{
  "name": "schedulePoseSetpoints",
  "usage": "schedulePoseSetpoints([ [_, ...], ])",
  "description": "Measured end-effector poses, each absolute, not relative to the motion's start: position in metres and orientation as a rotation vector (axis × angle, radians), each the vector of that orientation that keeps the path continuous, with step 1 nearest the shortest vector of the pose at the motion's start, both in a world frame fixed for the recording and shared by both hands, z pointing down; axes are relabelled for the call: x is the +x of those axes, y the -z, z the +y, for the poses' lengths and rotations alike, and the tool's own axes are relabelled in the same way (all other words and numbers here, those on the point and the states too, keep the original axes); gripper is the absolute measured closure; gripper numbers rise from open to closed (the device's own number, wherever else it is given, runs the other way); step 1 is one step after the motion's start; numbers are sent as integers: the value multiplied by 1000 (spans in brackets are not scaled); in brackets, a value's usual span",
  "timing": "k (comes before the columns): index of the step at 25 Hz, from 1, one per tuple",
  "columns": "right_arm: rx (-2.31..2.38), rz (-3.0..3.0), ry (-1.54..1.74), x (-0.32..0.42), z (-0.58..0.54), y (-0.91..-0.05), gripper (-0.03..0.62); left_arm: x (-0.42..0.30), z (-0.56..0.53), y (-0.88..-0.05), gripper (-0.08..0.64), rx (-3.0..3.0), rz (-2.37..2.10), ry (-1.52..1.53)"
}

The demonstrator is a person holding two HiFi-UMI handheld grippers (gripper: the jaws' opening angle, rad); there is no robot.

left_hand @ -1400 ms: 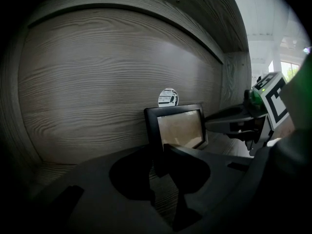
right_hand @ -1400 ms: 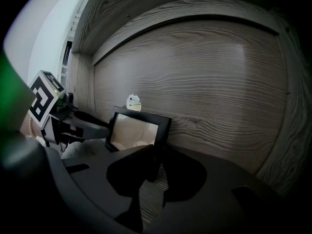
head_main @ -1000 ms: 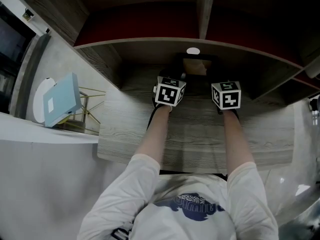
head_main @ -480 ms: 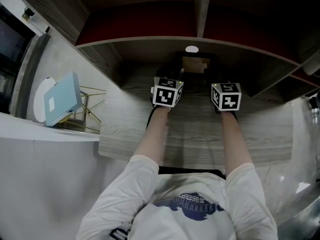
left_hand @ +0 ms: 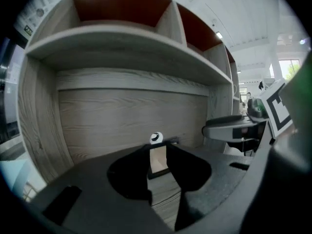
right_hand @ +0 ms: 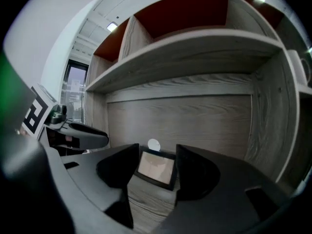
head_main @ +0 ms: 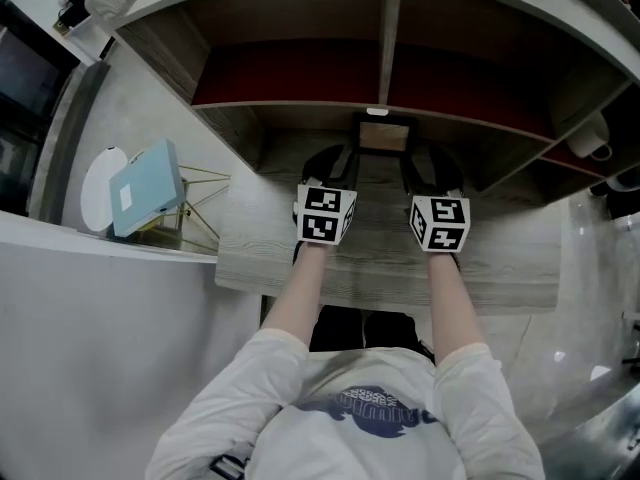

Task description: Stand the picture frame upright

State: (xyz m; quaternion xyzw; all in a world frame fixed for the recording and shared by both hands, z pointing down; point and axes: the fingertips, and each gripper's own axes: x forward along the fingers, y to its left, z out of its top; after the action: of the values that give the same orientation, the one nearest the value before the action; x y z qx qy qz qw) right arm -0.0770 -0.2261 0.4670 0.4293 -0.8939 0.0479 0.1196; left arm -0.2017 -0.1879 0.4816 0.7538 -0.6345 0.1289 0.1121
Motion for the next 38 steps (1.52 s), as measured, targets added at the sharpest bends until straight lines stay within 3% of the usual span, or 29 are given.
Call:
schedulePoseSetpoints([
  [10, 1225, -2691, 40, -73, -152, -368, 451, -183, -123, -370, 481, 2313, -1969, -264],
  [19, 1337, -2769, 123, -40, -103, -301, 579, -156, -68, -293, 551, 2425, -2075, -121],
  [38, 1447, -2878, 265, -13, -83, -241, 592, -153, -37, -250, 553, 2490, -2193, -38],
])
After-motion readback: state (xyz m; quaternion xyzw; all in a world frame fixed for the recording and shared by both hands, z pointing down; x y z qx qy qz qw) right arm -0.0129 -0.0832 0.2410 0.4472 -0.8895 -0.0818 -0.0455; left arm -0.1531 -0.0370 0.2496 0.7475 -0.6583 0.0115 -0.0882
